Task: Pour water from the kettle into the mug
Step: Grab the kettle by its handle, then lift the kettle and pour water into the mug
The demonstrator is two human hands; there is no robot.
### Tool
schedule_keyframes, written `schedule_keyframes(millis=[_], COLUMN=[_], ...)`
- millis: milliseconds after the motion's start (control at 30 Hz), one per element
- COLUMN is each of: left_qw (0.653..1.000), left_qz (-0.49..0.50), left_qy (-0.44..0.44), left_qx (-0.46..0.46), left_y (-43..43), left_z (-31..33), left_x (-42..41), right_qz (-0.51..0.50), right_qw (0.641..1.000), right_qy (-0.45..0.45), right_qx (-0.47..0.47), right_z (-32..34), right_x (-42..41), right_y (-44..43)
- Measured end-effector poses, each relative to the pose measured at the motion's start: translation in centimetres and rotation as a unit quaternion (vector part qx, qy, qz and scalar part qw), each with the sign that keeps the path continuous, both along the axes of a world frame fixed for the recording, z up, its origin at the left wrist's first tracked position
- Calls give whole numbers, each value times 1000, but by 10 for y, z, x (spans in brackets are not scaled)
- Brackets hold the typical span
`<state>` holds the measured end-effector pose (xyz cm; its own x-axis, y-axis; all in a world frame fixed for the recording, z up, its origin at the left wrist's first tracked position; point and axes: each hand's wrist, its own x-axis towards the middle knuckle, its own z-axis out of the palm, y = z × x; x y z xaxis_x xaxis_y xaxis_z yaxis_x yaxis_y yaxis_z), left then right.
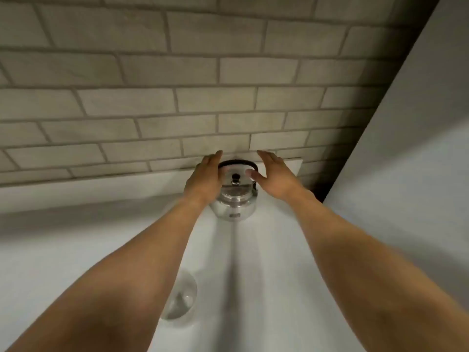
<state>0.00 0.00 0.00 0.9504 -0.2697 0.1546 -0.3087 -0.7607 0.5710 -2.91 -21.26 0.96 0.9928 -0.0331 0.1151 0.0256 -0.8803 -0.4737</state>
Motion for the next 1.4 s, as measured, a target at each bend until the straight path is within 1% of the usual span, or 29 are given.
schedule_keyframes(millis=[200,367,467,567,667,833,933,1000,1100,1167,1267,1333,1400], left_qw=[998,999,1000,1000,998,990,986,977,967,970,983,986,994], left_qz=[29,45,25,8,-9,-50,-19,17,11,-15,-27,-30,-37], left_qy=[47,5,-12,-19,-52,-125,-151,-206,-251,-241,-182,-164,-106], left_qx=[-12,-31,-12,-10,-18,-45,-64,-51,-39,-11,6,14,-2], left_y=[-21,-18,-15,-13,-14,-18,-15,-9,-6,-6,-8,-10,-12], left_z=[-31,-39,-36,-29,-13,19,25,18,-2,-16,-27,-30,-32], left_x=[29,36,32,20,-4,-63,-109,-147,-200,-222,-245,-256,-264], right_qz=[78,109,128,121,92,65,63,71,73,78,103,116,125], right_qw=[996,993,988,986,986,983,981,982,981,981,983,983,982], right_qy=[43,-14,-2,3,-20,-111,-133,-134,-136,-134,-128,-127,-127], right_qx=[24,41,85,118,141,131,123,116,117,115,86,70,58], right_z=[-28,-47,-43,-36,-21,14,28,33,39,41,42,42,42], right_x=[41,61,58,40,10,-48,-81,-101,-127,-142,-161,-171,-178], right_y=[1,0,-2,-6,-9,-6,-4,-3,-4,-3,3,9,16])
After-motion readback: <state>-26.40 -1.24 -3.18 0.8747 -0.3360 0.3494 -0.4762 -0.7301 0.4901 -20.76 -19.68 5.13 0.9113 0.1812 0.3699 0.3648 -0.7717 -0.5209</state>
